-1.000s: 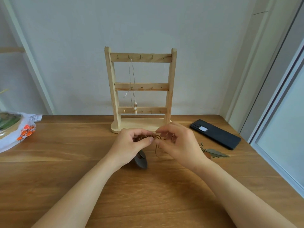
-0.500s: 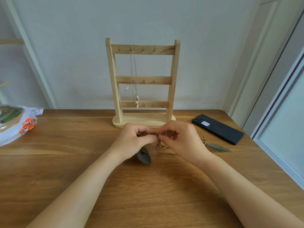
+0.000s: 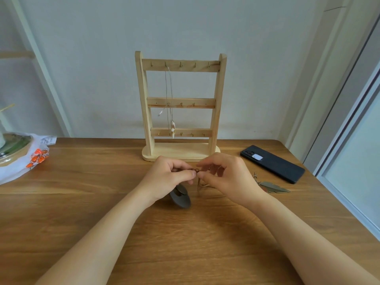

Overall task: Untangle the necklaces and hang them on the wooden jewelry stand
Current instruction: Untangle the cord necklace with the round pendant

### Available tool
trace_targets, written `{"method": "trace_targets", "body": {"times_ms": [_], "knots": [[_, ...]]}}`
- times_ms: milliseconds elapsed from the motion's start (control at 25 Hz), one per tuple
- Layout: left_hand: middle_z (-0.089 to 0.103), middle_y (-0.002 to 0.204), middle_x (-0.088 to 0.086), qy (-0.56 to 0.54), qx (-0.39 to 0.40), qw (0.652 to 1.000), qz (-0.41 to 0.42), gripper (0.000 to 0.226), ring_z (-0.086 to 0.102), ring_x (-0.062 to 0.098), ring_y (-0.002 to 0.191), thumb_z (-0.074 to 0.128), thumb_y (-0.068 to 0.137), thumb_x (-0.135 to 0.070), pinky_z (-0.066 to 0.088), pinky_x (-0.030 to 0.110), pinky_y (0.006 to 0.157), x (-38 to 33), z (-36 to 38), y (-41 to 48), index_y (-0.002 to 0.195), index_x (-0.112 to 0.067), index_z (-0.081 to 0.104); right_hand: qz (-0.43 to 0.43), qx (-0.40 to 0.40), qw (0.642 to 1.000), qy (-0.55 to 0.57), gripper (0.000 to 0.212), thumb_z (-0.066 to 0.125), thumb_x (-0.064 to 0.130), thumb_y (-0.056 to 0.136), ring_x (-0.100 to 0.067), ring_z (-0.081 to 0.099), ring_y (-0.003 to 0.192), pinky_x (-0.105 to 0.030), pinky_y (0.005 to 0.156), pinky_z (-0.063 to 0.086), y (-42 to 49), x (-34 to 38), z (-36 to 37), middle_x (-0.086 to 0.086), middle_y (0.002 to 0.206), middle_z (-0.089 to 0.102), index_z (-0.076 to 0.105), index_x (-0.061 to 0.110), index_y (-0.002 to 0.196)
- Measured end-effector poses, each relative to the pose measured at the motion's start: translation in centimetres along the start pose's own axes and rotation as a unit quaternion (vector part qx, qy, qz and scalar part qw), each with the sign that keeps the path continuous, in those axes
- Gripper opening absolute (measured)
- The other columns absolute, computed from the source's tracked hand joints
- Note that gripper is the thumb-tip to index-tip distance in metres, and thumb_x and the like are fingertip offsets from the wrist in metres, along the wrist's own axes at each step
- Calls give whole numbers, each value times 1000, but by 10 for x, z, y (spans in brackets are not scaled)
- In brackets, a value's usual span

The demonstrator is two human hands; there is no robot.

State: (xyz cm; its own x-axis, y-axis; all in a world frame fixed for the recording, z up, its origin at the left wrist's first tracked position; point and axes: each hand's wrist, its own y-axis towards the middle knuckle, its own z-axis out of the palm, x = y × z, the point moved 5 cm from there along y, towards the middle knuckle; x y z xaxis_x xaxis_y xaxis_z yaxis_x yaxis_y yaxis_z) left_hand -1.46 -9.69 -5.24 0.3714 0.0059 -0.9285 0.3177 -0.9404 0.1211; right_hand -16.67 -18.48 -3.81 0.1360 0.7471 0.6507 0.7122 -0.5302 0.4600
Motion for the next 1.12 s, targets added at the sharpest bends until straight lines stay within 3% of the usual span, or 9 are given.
{"method": "trace_targets", "body": {"times_ms": [200, 360, 440, 560, 720, 920, 1040, 1120], "knots": [[76, 73, 1, 6, -15, 1000, -10, 8, 60, -5, 58, 72, 90, -16, 41, 16, 64, -1, 1, 0, 92, -15, 79, 85, -77, 991, 73, 6, 68, 18, 93, -10, 62, 71, -25, 66, 50, 3, -14, -12, -1, 80, 71, 73, 18, 90], [76, 74, 2, 8, -2, 1000, -10, 9, 60, -4, 60, 71, 91, -17, 41, 16, 64, -1, 2, -1, 92, -15, 80, 42, -1, 999, 27, 15, 77, 25, 88, -7, 64, 77, -20, 68, 52, -2, -3, -1, 9, 84, 72, 75, 21, 102], [76, 74, 2, 6, -4, 1000, -9, 9, 57, -4, 59, 71, 90, -18, 42, 20, 66, -2, 1, -1, 89, -17, 80, 60, -27, 997, 29, 6, 72, 21, 91, -10, 66, 76, -24, 69, 54, 1, -7, -1, 5, 81, 73, 76, 20, 96], [76, 73, 2, 8, -12, 1000, -14, 8, 56, -5, 56, 71, 91, -18, 43, 23, 66, -2, 2, -1, 88, -17, 79, 127, -88, 980, 129, 10, 63, 19, 98, -14, 67, 76, -27, 70, 53, 2, -17, -7, -3, 84, 74, 72, 17, 95], [75, 71, 1, 11, -8, 1000, -14, 9, 57, -5, 56, 71, 91, -17, 42, 21, 65, -1, 3, -1, 88, -16, 79, 62, -3, 997, 40, 7, 74, 19, 88, -9, 65, 76, -25, 69, 55, -1, -4, 1, 4, 82, 72, 74, 19, 95], [75, 71, -1, 24, 10, 1000, -9, 10, 59, -4, 60, 70, 92, -19, 41, 15, 62, -2, 8, -2, 87, -18, 80, 146, -29, 971, 185, 4, 68, 6, 88, -17, 60, 72, -33, 67, 51, 0, -12, 3, -12, 80, 68, 67, 10, 88], [73, 69, -2, 39, 29, 999, 3, 11, 60, -4, 61, 70, 92, -17, 42, 9, 61, -2, 11, -2, 90, -15, 80, 134, 49, 982, 125, 7, 60, 2, 88, -14, 58, 70, -31, 67, 49, -1, -9, 9, -6, 78, 64, 62, 9, 87], [72, 68, -4, 35, 27, 999, 4, 11, 61, -3, 62, 69, 92, -17, 42, 10, 60, -2, 12, -1, 90, -16, 80, 130, 58, 985, 102, 6, 59, 1, 88, -8, 58, 67, -25, 66, 48, 0, -8, 8, -5, 79, 65, 62, 7, 87]]}}
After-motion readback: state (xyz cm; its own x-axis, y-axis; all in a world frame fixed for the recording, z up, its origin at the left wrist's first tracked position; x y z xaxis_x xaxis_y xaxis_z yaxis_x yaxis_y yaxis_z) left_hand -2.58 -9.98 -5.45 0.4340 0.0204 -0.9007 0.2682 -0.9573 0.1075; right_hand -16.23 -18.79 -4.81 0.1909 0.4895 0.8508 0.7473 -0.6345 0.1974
